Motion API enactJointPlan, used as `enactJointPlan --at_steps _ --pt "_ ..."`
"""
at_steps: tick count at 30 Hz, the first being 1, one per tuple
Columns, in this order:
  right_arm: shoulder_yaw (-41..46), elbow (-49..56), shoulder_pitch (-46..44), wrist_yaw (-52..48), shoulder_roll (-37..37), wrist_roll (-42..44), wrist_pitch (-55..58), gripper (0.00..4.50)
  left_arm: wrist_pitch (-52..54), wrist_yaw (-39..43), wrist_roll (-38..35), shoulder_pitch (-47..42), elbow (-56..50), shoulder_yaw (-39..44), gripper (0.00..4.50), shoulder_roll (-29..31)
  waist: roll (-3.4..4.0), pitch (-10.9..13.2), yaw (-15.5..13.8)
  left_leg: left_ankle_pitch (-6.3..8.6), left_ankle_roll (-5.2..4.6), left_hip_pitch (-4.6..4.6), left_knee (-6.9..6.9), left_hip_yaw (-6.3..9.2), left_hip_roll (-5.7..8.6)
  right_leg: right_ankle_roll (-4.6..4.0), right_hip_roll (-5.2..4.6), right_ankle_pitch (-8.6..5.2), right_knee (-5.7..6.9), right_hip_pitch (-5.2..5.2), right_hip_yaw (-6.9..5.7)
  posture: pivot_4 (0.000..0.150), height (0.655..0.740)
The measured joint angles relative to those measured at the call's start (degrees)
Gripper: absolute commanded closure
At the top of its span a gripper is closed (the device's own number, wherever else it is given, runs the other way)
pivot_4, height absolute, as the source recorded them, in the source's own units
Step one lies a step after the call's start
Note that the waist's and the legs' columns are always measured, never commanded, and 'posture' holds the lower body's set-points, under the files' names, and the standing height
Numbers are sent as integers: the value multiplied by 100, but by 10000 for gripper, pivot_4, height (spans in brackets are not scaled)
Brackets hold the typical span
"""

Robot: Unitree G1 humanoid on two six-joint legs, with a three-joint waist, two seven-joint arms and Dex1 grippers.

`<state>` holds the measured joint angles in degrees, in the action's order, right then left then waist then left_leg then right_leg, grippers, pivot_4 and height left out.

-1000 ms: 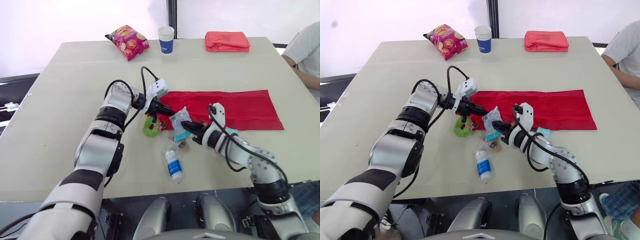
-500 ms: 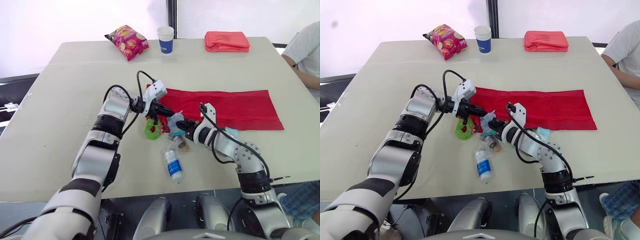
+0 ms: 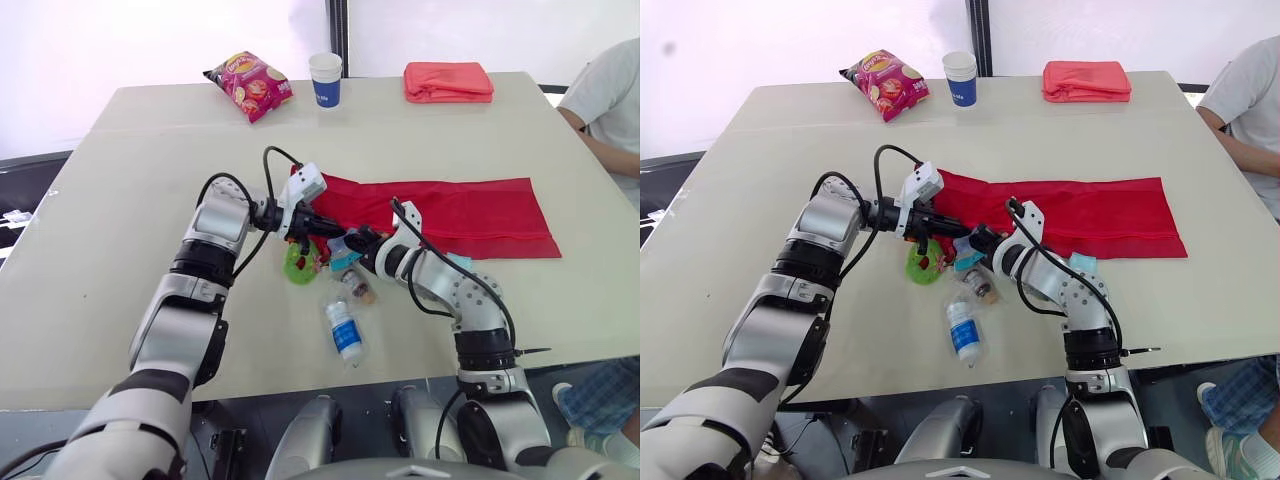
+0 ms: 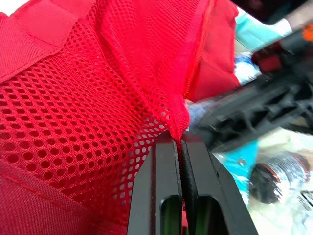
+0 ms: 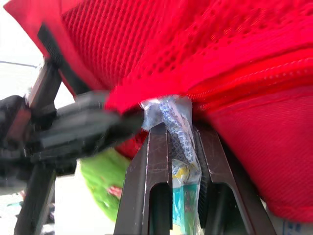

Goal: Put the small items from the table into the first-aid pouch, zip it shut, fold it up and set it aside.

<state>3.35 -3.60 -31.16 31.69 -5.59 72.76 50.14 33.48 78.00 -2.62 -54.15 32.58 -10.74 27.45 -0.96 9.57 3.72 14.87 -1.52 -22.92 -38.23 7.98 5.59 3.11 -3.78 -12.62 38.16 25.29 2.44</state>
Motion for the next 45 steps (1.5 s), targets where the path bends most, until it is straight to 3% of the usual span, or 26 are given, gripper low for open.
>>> enactJointPlan --at_steps 8,9,11,14,24,27,31,45 --pt "163 -379 -261 -236 -224 -426 -51 44821 80 -43 -83 2 -37 -29 45000 39 7 -6 28 0 1 4 2 -2 -1 0 1 0 3 1 2 1500 7400" --pt "131 -382 -270 -371 -210 -541 -43 36822 45 -59 -82 -1 -24 -34 45000 40 8 -6 28 0 1 4 2 -3 0 0 2 0 3 1 3 1500 7400" --pt "77 -371 -274 -562 -153 -708 31 31183 -70 -92 -76 -56 81 -55 45000 13 9 -7 21 0 1 4 0 -3 0 0 2 0 4 0 2 1500 7400" --pt "-126 4 -189 -907 279 -1005 245 18204 -303 -1 -85 -223 266 -81 45000 3 18 -11 -37 0 0 3 -2 -2 9 0 -9 0 1 -2 -1 1500 7400" --pt "-994 2455 41 -2538 2544 -1456 1625 18204 -842 -159 121 -406 969 -276 45000 -119 20 -12 -115 2 -3 -4 -4 -8 10 2 -11 0 -2 0 0 1500 7400" --pt "-1380 2625 -113 -3042 2938 -1996 1516 26639 -920 -161 133 -413 1036 -276 45000 -134 20 -12 -114 2 -3 -4 -4 -9 9 2 -9 0 -2 0 0 1500 7400" --pt "-2023 2492 -388 -3686 2973 -2793 1108 44398 -1033 -153 137 -419 1062 -278 45000 -184 20 -12 -119 1 -3 -4 -5 -8 9 2 -10 0 -2 0 -2 1500 7400" --pt "-3015 914 -669 -4718 2420 -4785 302 44398 -1072 -144 138 -407 1052 -286 45000 -274 19 -12 -123 1 -1 -6 -6 -7 11 2 -13 0 -2 2 -2 1500 7400"
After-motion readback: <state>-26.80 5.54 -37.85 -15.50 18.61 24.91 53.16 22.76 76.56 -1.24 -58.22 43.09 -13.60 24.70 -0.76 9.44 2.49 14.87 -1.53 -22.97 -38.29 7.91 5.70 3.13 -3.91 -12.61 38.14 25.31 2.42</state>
